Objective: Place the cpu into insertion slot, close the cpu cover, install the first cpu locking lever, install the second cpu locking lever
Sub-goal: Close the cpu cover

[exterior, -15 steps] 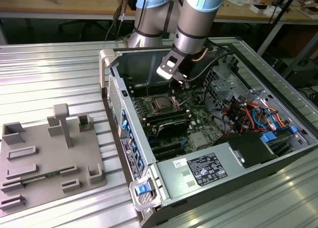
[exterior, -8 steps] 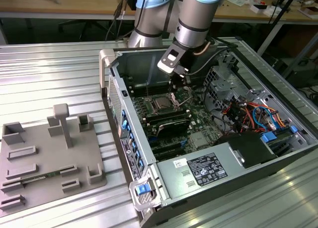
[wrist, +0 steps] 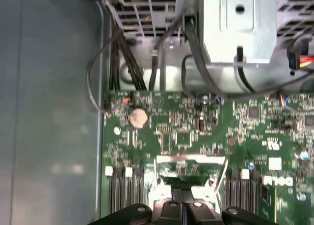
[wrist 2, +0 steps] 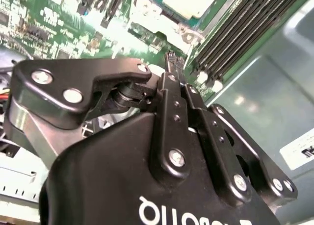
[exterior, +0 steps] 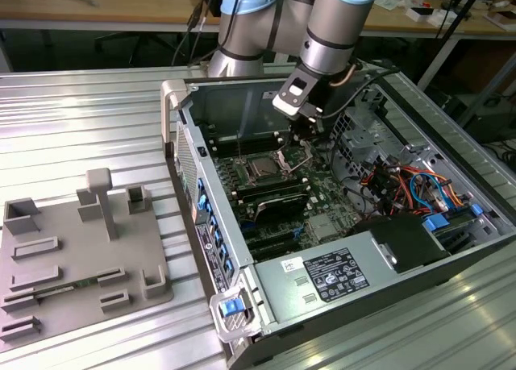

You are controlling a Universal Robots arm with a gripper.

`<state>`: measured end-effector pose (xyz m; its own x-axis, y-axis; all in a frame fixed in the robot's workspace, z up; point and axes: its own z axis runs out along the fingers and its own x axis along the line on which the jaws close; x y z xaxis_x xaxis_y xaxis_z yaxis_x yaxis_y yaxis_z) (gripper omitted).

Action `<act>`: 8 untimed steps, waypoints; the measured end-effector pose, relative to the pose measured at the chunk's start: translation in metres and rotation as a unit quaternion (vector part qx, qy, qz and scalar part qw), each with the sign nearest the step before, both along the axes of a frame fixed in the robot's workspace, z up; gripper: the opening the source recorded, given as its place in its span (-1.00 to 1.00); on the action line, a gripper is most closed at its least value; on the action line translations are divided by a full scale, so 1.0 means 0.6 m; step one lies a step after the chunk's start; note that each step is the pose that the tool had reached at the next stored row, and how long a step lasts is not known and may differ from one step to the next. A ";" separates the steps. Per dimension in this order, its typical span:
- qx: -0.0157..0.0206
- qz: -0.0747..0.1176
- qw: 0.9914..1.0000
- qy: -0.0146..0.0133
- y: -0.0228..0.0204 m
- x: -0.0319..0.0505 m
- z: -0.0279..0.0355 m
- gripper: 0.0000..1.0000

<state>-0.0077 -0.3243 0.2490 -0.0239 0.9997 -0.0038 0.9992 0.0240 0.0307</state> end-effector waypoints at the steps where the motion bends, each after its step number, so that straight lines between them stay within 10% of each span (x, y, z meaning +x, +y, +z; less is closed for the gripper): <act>1: 0.000 0.000 1.000 0.000 0.0000 0.004 0.002 -0.79; 8: 0.000 0.000 1.000 0.000 0.0009 0.025 0.019 -0.79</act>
<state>0.0074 -0.3238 0.2602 -0.0237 0.9997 -0.0037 0.9992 0.0238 0.0308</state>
